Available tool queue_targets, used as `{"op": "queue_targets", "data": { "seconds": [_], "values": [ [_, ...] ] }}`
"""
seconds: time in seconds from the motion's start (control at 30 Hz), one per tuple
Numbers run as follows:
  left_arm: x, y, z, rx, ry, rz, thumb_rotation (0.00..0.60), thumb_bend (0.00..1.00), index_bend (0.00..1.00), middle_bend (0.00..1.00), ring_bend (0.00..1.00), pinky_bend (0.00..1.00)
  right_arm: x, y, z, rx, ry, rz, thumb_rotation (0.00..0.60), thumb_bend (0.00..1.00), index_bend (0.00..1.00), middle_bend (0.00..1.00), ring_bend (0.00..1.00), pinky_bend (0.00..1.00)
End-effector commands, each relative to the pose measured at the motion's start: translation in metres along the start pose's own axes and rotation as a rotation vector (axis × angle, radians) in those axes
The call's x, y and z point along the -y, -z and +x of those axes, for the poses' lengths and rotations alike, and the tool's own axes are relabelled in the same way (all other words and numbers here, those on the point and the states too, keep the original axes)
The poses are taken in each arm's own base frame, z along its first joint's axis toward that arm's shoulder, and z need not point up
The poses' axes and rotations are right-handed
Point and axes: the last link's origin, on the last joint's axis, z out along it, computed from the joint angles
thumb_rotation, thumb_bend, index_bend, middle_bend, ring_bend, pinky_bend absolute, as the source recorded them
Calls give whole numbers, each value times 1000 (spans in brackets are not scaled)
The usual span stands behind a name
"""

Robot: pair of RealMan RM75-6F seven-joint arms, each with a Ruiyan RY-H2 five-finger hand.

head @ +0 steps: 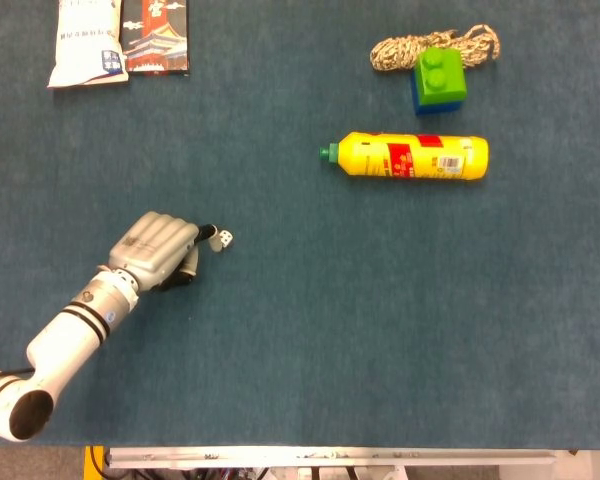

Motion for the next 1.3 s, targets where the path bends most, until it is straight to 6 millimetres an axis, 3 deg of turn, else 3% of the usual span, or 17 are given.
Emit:
{"op": "queue_targets", "data": {
  "seconds": [0.03, 0.83, 1.3],
  "values": [
    [-1, -1, 2, -3, 0, -1, 600, 1000, 339, 1000, 1000, 1000, 0, 0, 0, 0, -1, 0, 600, 311, 126, 209, 158, 391],
    [-20, -15, 16, -25, -74, -24, 600, 1000, 340, 1000, 1000, 1000, -2, 3, 6, -23, -14, 1, 600, 311, 126, 209, 158, 391],
    [-21, -2, 13, -34, -70, -27, 600, 1000, 364, 1000, 1000, 1000, -1, 3, 6, -22, -14, 4, 600, 311, 126, 209, 158, 391]
  ]
}}
